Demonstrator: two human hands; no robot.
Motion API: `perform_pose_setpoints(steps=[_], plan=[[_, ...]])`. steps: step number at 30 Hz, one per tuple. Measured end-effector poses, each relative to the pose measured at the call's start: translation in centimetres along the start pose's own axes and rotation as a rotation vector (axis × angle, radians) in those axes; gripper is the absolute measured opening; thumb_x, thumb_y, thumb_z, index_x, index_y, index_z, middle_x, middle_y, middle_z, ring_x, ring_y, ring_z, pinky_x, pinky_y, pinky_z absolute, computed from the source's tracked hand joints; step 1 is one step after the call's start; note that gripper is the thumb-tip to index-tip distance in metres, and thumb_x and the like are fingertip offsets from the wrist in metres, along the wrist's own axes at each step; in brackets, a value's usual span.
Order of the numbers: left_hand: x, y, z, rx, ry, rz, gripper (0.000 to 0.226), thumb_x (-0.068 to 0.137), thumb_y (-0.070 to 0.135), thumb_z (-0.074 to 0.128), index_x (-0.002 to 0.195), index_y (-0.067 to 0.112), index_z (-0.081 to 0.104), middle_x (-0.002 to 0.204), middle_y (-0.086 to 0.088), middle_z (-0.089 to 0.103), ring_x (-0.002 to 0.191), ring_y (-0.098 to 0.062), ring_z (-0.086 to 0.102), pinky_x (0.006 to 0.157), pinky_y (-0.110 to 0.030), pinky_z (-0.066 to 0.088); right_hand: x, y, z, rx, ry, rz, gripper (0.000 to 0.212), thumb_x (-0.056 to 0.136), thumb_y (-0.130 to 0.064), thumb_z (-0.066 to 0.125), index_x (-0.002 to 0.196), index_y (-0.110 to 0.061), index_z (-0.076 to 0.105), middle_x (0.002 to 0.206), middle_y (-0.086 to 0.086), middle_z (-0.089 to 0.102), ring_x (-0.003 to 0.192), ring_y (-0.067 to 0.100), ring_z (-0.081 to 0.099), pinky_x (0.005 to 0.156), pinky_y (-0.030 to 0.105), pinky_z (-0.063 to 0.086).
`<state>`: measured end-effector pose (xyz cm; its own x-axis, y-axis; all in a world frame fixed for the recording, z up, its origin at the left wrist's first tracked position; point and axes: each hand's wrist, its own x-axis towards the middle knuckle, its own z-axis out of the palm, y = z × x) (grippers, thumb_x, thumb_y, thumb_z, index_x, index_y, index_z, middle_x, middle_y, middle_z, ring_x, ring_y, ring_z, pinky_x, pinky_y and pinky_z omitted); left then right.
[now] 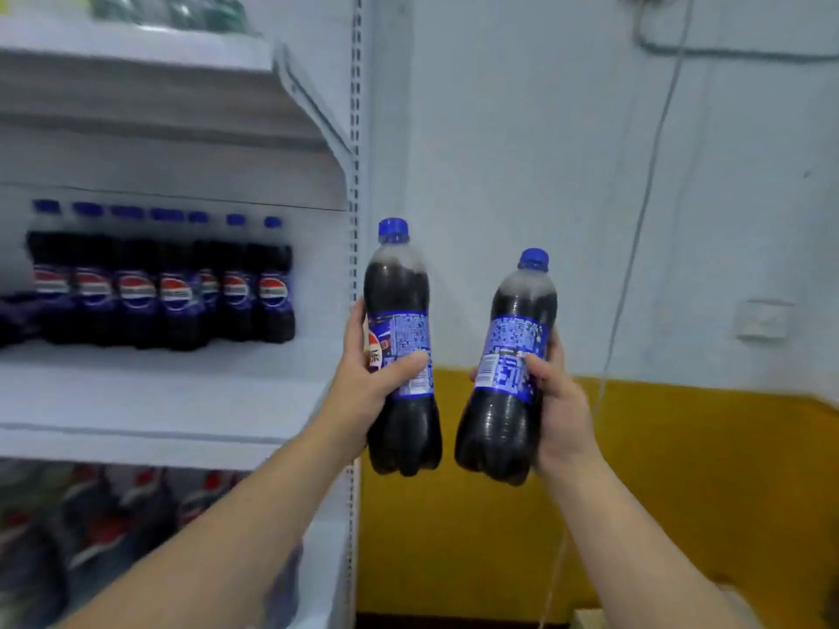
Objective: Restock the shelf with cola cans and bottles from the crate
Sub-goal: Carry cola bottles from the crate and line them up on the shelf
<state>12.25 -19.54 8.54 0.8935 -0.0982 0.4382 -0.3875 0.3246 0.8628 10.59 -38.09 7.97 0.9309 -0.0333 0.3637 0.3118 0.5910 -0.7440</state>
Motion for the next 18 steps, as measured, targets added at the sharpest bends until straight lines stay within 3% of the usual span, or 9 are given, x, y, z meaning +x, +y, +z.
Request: perform_pose_setpoints(steps=[4, 8, 14, 18], plan=[[-0.8, 5.2, -10.9, 0.049, 0.128, 0.034, 0.099, 0.068, -0.001, 0.072, 0.143, 0.040, 0.022, 0.120, -0.005, 0.058, 0.092, -0.017, 0.065, 0.073, -0.030, 0.056, 2.5, 7.1, 10.1, 0.118, -0.101, 0.036, 0.064, 0.076, -0.010, 0.046, 0.138, -0.026, 0.043, 0.106, 0.011, 0.060, 0.084, 0.027, 0.058, 0.072, 0.035, 0.052], [-2.1, 8.6, -20.0, -0.016, 0.247, 0.015, 0.092, 0.058, 0.008, 0.053, 0.141, 0.041, 0.029, 0.105, -0.001, 0.061, 0.081, -0.017, 0.061, 0.064, -0.030, 0.053, 3.2, 13.8, 18.4, 0.096, -0.126, 0.095, 0.056, 0.087, -0.004, 0.037, 0.136, -0.031, 0.045, 0.130, 0.015, 0.053, 0.099, 0.032, 0.053, 0.084, 0.043, 0.047], [-3.1, 10.8, -29.2, 0.133, 0.318, 0.088, 0.094, 0.078, -0.006, 0.064, 0.145, 0.043, 0.019, 0.127, -0.005, 0.055, 0.097, -0.018, 0.064, 0.076, -0.032, 0.055, 4.9, 19.6, 25.6, -0.046, -0.208, 0.095, 0.062, 0.090, -0.002, 0.044, 0.142, -0.035, 0.032, 0.122, -0.007, 0.058, 0.091, 0.011, 0.067, 0.068, 0.025, 0.055], [-1.5, 10.5, -32.1, 0.267, 0.368, 0.107, 0.104, 0.074, 0.000, 0.072, 0.143, 0.050, 0.011, 0.134, 0.001, 0.048, 0.105, -0.015, 0.061, 0.083, -0.033, 0.053, 7.3, 22.1, 27.2, -0.165, -0.229, 0.023, 0.084, 0.078, -0.005, 0.065, 0.141, -0.045, 0.025, 0.135, 0.001, 0.050, 0.110, 0.024, 0.061, 0.081, 0.040, 0.055]])
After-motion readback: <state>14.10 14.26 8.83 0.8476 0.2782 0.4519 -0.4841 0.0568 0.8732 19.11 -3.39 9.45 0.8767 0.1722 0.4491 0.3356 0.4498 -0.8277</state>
